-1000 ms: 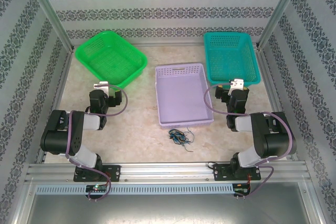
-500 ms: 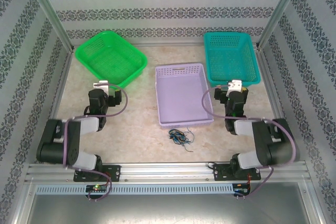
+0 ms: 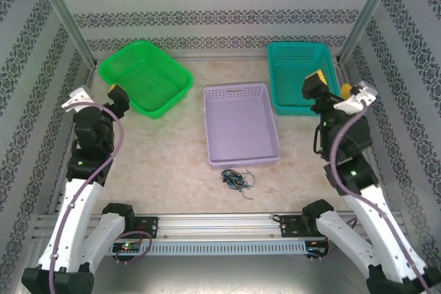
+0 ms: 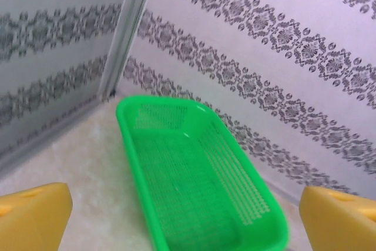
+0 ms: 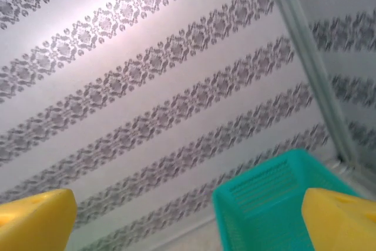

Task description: Untangle the cables

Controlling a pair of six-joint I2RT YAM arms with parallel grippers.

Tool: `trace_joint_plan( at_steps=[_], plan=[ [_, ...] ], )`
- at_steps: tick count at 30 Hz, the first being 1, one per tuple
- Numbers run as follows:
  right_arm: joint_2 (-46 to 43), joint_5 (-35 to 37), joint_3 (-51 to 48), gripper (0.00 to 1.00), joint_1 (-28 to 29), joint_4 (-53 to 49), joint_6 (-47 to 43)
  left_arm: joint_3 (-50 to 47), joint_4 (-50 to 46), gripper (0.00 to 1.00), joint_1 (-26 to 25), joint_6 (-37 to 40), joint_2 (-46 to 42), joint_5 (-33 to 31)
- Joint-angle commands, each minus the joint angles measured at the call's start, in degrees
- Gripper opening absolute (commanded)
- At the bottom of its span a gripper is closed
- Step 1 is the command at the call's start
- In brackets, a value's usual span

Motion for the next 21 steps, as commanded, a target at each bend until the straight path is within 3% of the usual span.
trace_joint_plan(
  at_steps=[1,3,4,7,8,11,15,17,21],
  plan=[
    [10.69,-6.97,10.38,0.98,7.83,-44.58,16.96,5.84,-21.88,1.00,0.17,-15.20,5.23,8.45],
    [17.10,-5.50,15.23,0.98,17.20,-59.83,19.87,8.05,-26.16,1.00,-1.00,-17.96,11.89,20.72],
    [18.85,-3.94,15.83,0.98,23.17,-64.02,21.74,8.60,-29.32,1.00,-3.57,-19.15,14.53,23.11],
    [23.32,-8.57,14.84,0.98,30.69,-70.17,25.16,8.83,-35.73,1.00,-15.75,-17.62,16.70,19.54],
    [24.46,-12.11,13.67,0.98,30.91,-70.54,25.40,8.46,-37.04,1.00,-18.85,-17.44,16.63,19.04],
    [25.84,-21.32,7.67,0.75,32.07,-64.76,24.55,4.65,-37.35,0.94,-26.82,-18.46,15.19,22.00],
    [27.21,-23.03,0.50,0.57,32.06,-54.49,23.59,-1.03,-32.37,0.84,-35.14,-19.56,11.79,25.88],
    [29.36,-23.31,-1.42,0.47,29.79,-50.89,21.67,-2.69,-31.26,0.81,-36.58,-19.91,11.13,27.27],
    [35.31,-26.40,-1.48,0.40,24.86,-45.14,17.46,-3.03,-29.69,0.79,-37.09,-19.09,10.88,29.46]
  ],
)
